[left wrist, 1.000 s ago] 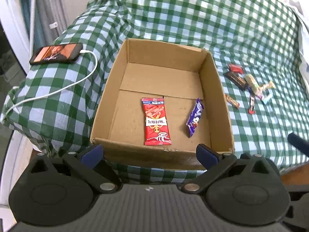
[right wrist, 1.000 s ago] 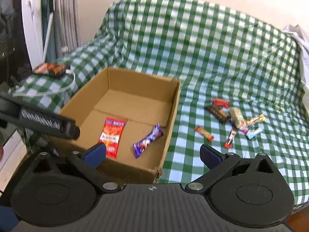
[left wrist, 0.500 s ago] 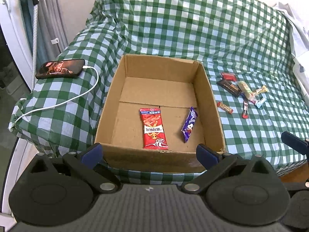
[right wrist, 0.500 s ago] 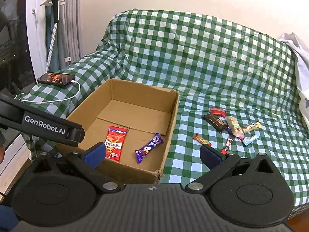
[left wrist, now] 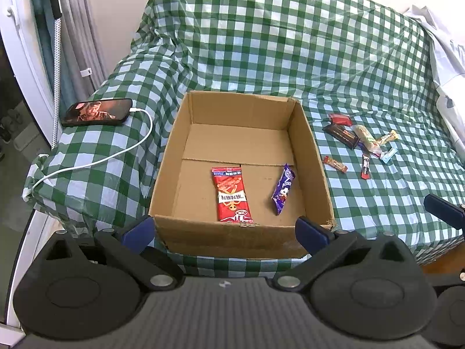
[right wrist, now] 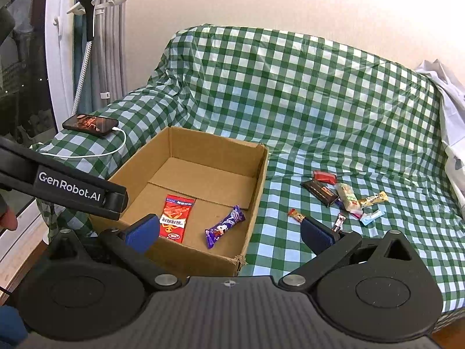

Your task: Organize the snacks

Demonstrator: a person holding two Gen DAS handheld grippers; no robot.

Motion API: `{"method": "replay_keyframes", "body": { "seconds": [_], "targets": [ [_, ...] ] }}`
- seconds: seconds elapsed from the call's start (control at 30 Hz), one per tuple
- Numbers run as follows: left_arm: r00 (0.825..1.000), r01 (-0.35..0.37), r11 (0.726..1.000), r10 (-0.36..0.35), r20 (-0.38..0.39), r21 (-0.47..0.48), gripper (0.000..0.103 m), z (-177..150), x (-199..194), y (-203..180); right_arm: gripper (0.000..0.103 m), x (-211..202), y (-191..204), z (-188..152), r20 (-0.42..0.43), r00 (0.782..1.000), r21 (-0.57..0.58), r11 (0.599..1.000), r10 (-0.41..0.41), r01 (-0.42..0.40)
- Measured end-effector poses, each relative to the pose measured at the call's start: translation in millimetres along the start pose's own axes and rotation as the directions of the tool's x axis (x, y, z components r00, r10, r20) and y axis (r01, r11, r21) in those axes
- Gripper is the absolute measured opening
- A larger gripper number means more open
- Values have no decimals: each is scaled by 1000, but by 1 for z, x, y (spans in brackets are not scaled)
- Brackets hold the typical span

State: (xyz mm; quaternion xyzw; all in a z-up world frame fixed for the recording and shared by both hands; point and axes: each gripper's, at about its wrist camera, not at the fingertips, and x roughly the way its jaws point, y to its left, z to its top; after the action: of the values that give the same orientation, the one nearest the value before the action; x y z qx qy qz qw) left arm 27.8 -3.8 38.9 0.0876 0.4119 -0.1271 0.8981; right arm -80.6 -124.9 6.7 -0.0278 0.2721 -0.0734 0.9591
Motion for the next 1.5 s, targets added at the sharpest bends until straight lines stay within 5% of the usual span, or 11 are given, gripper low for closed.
{"method": "replay_keyframes", "body": {
  "seconds": [0.77,1.5],
  "targets": [
    [1000,6,999,-6,20,43,103,-7,-13,-12,102,-14,-5,-2,18,1000,12,1000,-11,11],
    [997,17,994,-9,-79,105,103,7,30,-39,102,24,-28,-9,-69,998,71,997,5,0]
  ]
}}
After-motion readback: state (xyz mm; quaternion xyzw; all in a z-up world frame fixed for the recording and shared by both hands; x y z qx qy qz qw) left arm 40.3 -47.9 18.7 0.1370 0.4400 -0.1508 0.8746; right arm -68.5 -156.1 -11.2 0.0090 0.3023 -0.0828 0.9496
